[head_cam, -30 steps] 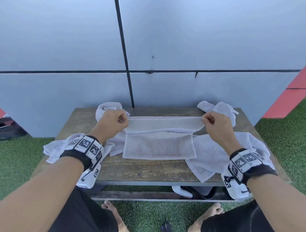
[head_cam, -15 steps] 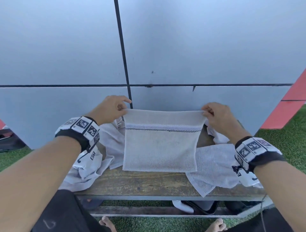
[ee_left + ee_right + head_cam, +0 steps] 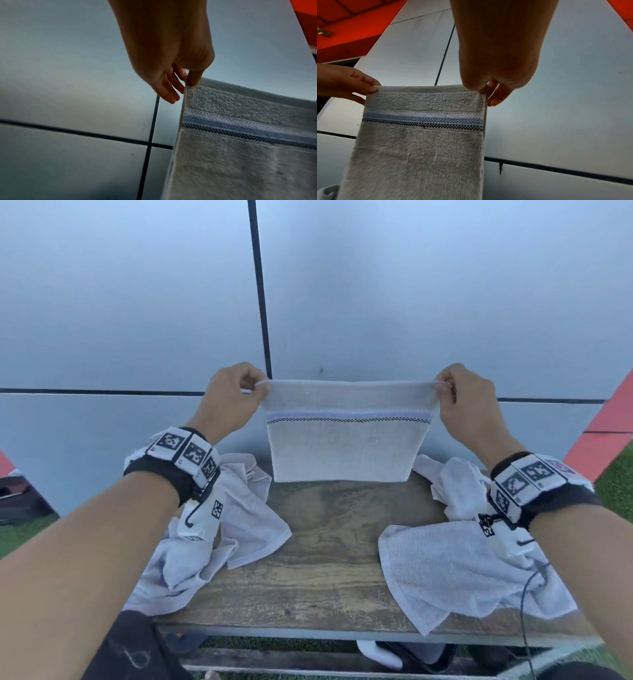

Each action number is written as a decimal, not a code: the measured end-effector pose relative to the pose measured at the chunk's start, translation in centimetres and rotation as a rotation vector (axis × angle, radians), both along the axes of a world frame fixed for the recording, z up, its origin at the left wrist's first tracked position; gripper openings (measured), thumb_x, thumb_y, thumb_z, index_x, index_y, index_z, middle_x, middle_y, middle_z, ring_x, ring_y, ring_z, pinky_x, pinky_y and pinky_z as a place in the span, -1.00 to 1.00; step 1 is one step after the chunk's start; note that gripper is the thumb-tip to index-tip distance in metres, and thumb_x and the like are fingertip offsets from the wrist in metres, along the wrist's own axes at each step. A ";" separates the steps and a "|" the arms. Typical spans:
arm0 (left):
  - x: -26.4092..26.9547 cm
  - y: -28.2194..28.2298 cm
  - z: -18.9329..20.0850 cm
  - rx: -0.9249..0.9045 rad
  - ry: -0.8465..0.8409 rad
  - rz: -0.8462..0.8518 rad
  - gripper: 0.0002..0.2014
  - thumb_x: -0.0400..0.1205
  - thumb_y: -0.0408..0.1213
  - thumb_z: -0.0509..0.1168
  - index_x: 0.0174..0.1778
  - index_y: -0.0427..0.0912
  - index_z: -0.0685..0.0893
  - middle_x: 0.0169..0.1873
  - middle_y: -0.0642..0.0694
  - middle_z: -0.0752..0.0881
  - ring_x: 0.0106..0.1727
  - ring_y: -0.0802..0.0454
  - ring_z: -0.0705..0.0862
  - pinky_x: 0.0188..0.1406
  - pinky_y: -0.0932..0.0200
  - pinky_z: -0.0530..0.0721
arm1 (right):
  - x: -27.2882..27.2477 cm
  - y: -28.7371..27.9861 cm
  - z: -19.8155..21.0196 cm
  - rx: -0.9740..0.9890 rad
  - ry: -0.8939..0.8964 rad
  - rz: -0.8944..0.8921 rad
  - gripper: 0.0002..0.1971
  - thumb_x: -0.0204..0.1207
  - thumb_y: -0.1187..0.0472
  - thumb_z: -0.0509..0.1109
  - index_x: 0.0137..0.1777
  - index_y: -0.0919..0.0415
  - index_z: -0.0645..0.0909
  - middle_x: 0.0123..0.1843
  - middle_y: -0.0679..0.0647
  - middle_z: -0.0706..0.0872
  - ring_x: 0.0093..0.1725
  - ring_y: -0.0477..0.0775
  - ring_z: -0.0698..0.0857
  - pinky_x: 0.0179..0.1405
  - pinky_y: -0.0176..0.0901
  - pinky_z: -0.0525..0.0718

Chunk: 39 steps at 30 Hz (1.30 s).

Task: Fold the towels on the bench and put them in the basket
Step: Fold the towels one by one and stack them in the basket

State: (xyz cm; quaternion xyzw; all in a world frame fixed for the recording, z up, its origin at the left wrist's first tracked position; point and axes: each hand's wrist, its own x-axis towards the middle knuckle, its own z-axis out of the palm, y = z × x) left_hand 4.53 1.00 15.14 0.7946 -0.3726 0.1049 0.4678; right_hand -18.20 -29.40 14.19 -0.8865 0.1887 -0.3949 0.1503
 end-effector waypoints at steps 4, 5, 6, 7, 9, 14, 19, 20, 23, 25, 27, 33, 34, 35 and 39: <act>-1.2 1.7 -4.5 0.071 0.209 -0.074 -0.89 0.70 -0.24 0.35 -0.11 -0.17 0.67 -0.32 0.07 0.71 -0.33 0.17 0.60 -0.23 0.27 0.56 | -1.8 0.3 -4.6 0.145 0.171 0.053 -0.92 0.68 0.32 0.29 0.05 0.22 0.62 -0.11 0.17 0.75 -0.12 0.25 0.68 -0.02 0.08 0.66; -1.3 2.4 -6.4 0.145 0.269 -0.113 -0.88 0.70 -0.24 0.35 -0.13 -0.16 0.67 -0.36 0.09 0.70 -0.33 0.17 0.60 -0.21 0.25 0.57 | -2.6 0.3 -6.4 0.185 0.291 0.059 -0.92 0.67 0.28 0.32 0.00 0.12 0.63 -0.11 0.10 0.76 -0.10 0.23 0.70 0.01 0.10 0.67; -1.6 3.1 -8.2 0.230 0.331 -0.167 -0.87 0.70 -0.25 0.36 -0.16 -0.15 0.66 -0.40 0.13 0.69 -0.32 0.16 0.60 -0.17 0.21 0.58 | -3.5 0.2 -8.0 0.209 0.431 0.066 -0.89 0.67 0.21 0.35 -0.06 -0.02 0.63 -0.13 0.00 0.77 -0.11 0.17 0.72 0.01 0.12 0.69; -1.8 3.9 -9.9 0.325 0.394 -0.229 -0.86 0.70 -0.25 0.37 -0.18 -0.16 0.66 -0.43 0.17 0.68 -0.31 0.14 0.59 -0.14 0.16 0.58 | -4.4 0.3 -9.5 0.232 0.577 0.080 -0.87 0.66 0.13 0.37 -0.10 -0.13 0.63 -0.15 -0.08 0.77 -0.14 0.10 0.72 -0.01 0.10 0.71; -2.5 5.4 -13.0 0.541 0.506 -0.344 -0.83 0.70 -0.22 0.37 -0.17 -0.20 0.66 -0.42 0.13 0.63 -0.29 0.11 0.57 -0.12 0.09 0.61 | -5.9 1.2 -12.0 0.326 0.817 0.172 -0.92 0.67 0.10 0.38 -0.05 -0.07 0.68 -0.14 -0.10 0.76 -0.16 0.01 0.71 -0.08 -0.11 0.70; -4.5 7.1 -16.6 0.853 0.671 -0.447 -0.80 0.73 -0.20 0.34 0.01 -0.29 0.70 -0.22 0.01 0.78 -0.19 0.29 0.78 -0.05 0.20 0.77 | -7.7 2.8 -15.6 0.417 0.965 0.318 -0.94 0.64 0.14 0.44 -0.08 0.01 0.70 -0.11 -0.05 0.80 -0.16 -0.06 0.70 -0.19 -0.32 0.61; -3.3 6.9 -17.9 0.784 0.661 -0.364 -0.77 0.69 -0.19 0.39 0.03 -0.32 0.75 -0.16 -0.02 0.82 -0.07 0.13 0.81 0.01 0.10 0.82 | -6.7 2.5 -16.5 0.525 0.824 0.288 -0.95 0.64 0.18 0.44 -0.04 0.06 0.73 -0.09 -0.09 0.82 -0.08 -0.04 0.76 -0.10 -0.27 0.67; -2.9 6.7 -18.1 0.764 0.654 -0.344 -0.79 0.68 -0.18 0.41 0.01 -0.28 0.76 -0.17 -0.01 0.82 -0.07 0.10 0.80 0.03 0.06 0.82 | -6.3 2.3 -16.5 0.532 0.783 0.275 -0.94 0.64 0.19 0.43 -0.03 0.07 0.74 -0.08 -0.07 0.82 -0.06 -0.02 0.77 -0.06 -0.23 0.69; -2.0 6.0 -18.2 0.695 0.666 -0.312 -0.82 0.66 -0.20 0.43 0.02 -0.26 0.76 -0.16 -0.05 0.84 -0.11 0.11 0.81 0.04 0.03 0.83 | -4.8 1.8 -16.7 0.502 0.731 0.213 -0.90 0.66 0.20 0.40 -0.07 0.07 0.73 -0.11 -0.05 0.80 -0.06 0.02 0.76 -0.05 -0.18 0.68; -1.5 5.2 -18.4 0.646 0.644 -0.267 -0.84 0.67 -0.22 0.43 0.00 -0.26 0.75 -0.17 -0.09 0.85 -0.18 0.15 0.80 -0.05 0.13 0.80 | -3.7 1.5 -17.0 0.470 0.723 0.175 -0.87 0.67 0.18 0.37 -0.09 0.05 0.71 -0.14 -0.01 0.79 -0.10 0.08 0.75 -0.05 -0.04 0.70; -1.0 4.4 -18.8 0.592 0.563 -0.189 -0.86 0.66 -0.20 0.43 -0.04 -0.21 0.76 -0.19 -0.07 0.83 -0.21 0.15 0.76 -0.11 0.19 0.71 | -2.5 1.3 -17.6 0.459 0.700 0.146 -0.86 0.68 0.17 0.35 -0.11 0.03 0.68 -0.17 0.03 0.79 -0.16 0.12 0.75 -0.12 0.01 0.71; 0.5 1.2 -20.1 0.514 0.414 0.049 -0.91 0.67 -0.20 0.40 -0.14 -0.09 0.69 -0.20 0.01 0.73 -0.20 0.08 0.66 -0.30 0.23 0.53 | 1.9 -0.4 -20.3 0.381 0.606 0.067 -0.86 0.65 0.19 0.33 -0.14 -0.01 0.63 -0.15 -0.06 0.72 -0.14 0.05 0.69 -0.12 0.02 0.70; 0.9 0.7 -20.3 0.526 0.411 0.067 -0.91 0.67 -0.21 0.38 -0.13 -0.10 0.69 -0.22 -0.02 0.73 -0.24 0.07 0.65 -0.32 0.21 0.52 | 2.7 -0.7 -20.8 0.355 0.611 0.063 -0.87 0.65 0.20 0.33 -0.12 0.02 0.64 -0.12 -0.06 0.70 -0.11 0.04 0.67 -0.05 0.03 0.67; 1.3 0.1 -20.6 0.539 0.411 0.078 -0.92 0.67 -0.22 0.37 -0.12 -0.11 0.69 -0.22 -0.04 0.72 -0.26 0.07 0.63 -0.33 0.20 0.52 | 3.5 -0.9 -21.2 0.339 0.612 0.060 -0.88 0.64 0.22 0.34 -0.12 0.04 0.64 -0.10 -0.05 0.68 -0.09 0.05 0.66 -0.02 0.02 0.64; 3.2 -1.7 -22.1 0.655 0.380 0.061 -0.94 0.66 -0.28 0.32 -0.09 -0.13 0.69 -0.25 0.08 0.62 -0.18 0.06 0.59 -0.21 0.14 0.48 | 6.4 -2.2 -22.9 0.306 0.659 0.081 -0.84 0.65 0.23 0.35 -0.18 0.02 0.57 -0.09 -0.04 0.63 -0.08 0.07 0.62 0.00 -0.02 0.58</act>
